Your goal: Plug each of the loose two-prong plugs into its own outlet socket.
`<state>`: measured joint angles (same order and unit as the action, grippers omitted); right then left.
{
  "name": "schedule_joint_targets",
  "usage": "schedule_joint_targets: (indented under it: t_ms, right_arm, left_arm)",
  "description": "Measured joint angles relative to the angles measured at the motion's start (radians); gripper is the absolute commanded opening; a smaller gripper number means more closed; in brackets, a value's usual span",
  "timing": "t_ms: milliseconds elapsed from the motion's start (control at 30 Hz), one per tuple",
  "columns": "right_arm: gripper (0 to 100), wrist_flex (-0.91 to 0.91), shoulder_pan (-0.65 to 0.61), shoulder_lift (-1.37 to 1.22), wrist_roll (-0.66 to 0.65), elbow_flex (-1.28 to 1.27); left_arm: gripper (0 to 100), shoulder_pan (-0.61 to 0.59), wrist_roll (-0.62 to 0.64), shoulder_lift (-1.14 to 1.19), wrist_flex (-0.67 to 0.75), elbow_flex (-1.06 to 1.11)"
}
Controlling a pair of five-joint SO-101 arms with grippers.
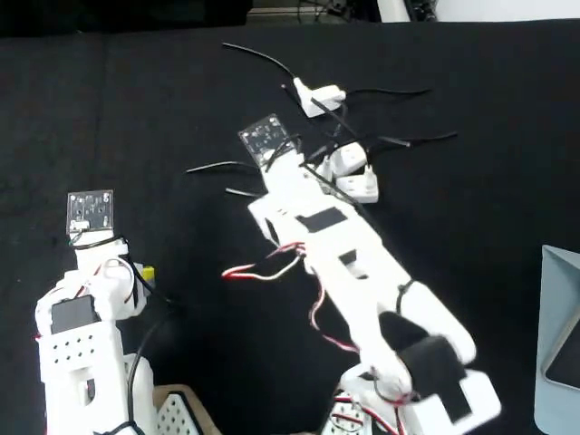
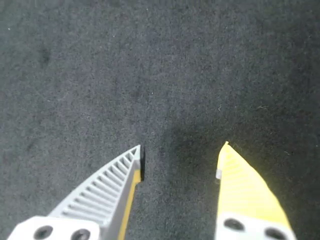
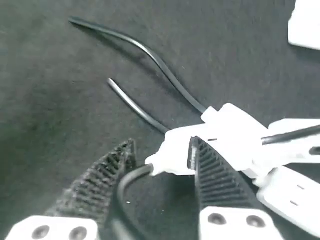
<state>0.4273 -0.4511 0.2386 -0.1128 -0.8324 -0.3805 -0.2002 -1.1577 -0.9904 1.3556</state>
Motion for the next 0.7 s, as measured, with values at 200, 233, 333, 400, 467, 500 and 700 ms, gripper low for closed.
schedule_joint_targets:
  t_ms: [200, 233, 333, 400, 467, 500, 700]
  right_arm:
    - [2.3, 0.002, -0.014, 0.173, 0.040, -0.106]
    - [1.9, 0.002, -0.014, 0.204, 0.041, -0.123]
    - [1.2, 0.002, -0.014, 0.292, 0.044, -0.181]
    - [1.2, 0.002, -0.014, 0.348, 0.044, -0.218]
    - [1.2, 0.002, -0.014, 0.397, 0.044, -0.247]
    - [1.2, 0.002, -0.014, 0.425, 0.048, -0.265]
    - [1.2, 0.002, -0.017, 0.551, 0.126, -0.328]
  left_arm:
    - [25, 0.000, 0.000, 0.000, 0.000, 0.000]
    - [25, 0.000, 0.000, 0.000, 0.008, 0.000]
    - [24, 0.017, 0.000, 0.000, 0.048, 0.037]
    - [18, 0.061, 0.000, 0.000, 0.072, 0.060]
    - [8, 0.095, 0.000, 0.000, 0.091, 0.068]
    - [3, 0.107, 0.000, 0.000, 0.101, 0.069]
    - [3, 0.127, 0.000, 0.000, 0.117, 0.069]
